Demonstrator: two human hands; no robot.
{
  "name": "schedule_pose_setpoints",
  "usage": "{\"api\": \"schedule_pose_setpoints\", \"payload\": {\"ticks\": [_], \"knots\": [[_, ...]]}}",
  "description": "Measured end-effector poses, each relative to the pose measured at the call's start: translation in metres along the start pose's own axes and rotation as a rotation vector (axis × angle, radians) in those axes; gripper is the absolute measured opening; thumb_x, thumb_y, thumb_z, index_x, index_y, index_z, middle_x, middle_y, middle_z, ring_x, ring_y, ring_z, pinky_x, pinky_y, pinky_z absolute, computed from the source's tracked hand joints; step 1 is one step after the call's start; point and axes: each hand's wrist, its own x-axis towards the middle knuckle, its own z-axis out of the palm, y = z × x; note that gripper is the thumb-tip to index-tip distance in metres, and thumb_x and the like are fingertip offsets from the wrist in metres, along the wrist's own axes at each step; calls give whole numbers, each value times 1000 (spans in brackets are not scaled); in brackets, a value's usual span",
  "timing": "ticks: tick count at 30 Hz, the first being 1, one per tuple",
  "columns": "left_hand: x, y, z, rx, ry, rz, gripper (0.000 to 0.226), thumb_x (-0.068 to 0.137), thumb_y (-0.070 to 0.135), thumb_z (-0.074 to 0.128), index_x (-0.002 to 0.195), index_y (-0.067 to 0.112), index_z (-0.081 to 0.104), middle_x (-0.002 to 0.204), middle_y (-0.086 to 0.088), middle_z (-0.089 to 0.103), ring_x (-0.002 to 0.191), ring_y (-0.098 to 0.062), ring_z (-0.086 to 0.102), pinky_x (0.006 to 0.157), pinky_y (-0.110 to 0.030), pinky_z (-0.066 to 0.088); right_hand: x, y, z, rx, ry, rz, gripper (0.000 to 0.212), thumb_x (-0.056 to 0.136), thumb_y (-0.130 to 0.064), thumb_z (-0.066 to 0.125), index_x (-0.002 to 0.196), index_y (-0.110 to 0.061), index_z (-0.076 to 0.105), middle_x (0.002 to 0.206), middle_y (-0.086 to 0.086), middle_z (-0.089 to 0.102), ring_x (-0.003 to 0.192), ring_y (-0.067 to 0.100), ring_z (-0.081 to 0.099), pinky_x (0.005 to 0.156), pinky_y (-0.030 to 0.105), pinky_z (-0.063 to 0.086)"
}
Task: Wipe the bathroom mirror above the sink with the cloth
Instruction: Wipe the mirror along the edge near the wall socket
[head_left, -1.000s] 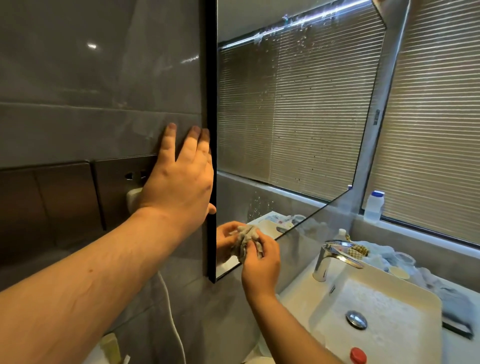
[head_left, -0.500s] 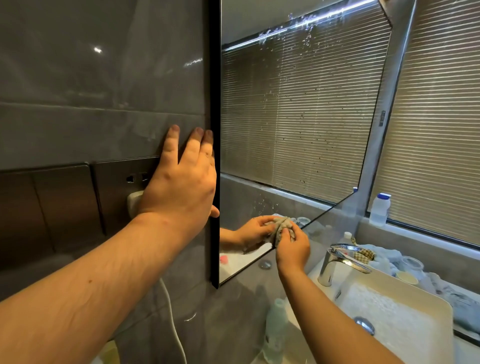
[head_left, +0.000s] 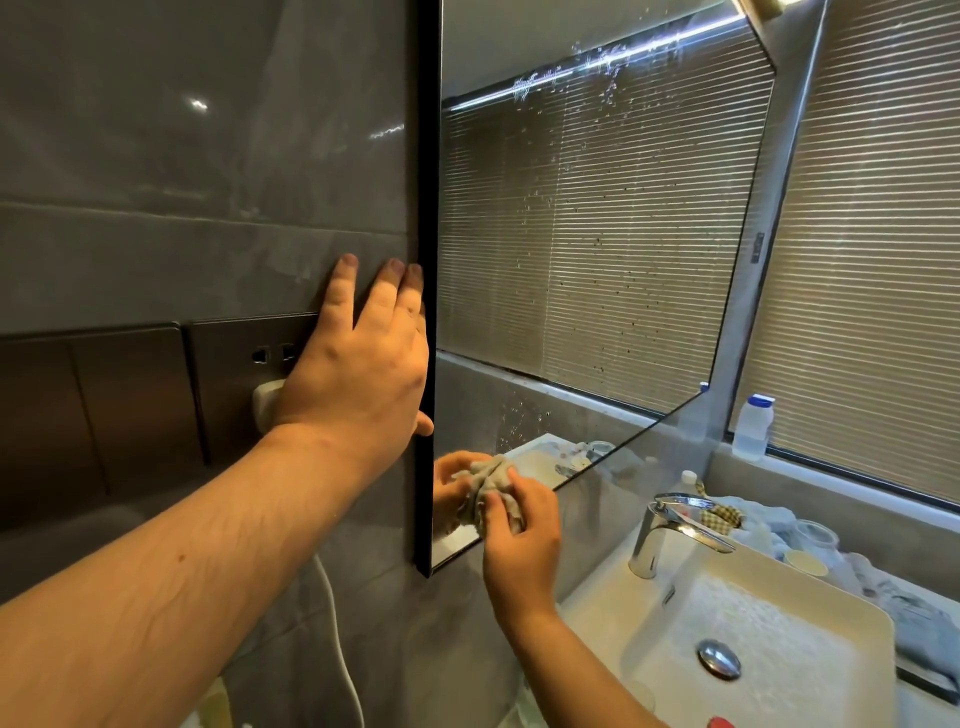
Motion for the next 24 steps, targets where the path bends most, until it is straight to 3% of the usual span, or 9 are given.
{"api": "schedule_pose_setpoints", "payload": {"ticks": [5,8,12,18,24], "knots": [[1,0,-1,-1,-7,-4,102,84,74,35,149,-2,16,159,-22,5,147,-38,5,114,-63,1,-2,-1,1,-4,-30,-38,24,83,-10,68,106,-16,69,107,-6,60,101,6,59,90,14,46],[1,0,-1,-2,0,-8,103,82,75,38,149,-1,18,159,-22,7,147,-38,6,115,-63,3,22,7,-4,-12,40,152,26,86,-3,70,105,-22,68,102,-6,58,97,12,60,86,8,43],[1,1,-1,-5,-5,-10,104,82,75,38,149,-2,18,159,-22,7,147,-37,6,115,-63,3,46,22,-12,-76,66,318,24,91,-7,65,114,-13,69,108,-1,57,99,14,57,97,36,49],[1,1,1,1,4,-11,103,83,75,37,149,-2,18,159,-22,7,147,-38,6,115,-63,3,29,12,-10,-64,29,311,31,93,-11,63,123,-13,65,116,0,56,105,14,56,96,32,47],[0,1,0,14,-2,-8,103,83,76,35,149,-2,18,159,-22,6,147,-38,5,115,-63,2,-6,-4,-3,-62,-54,145,30,84,-3,65,102,-27,64,104,-16,53,97,3,55,87,25,47]]}}
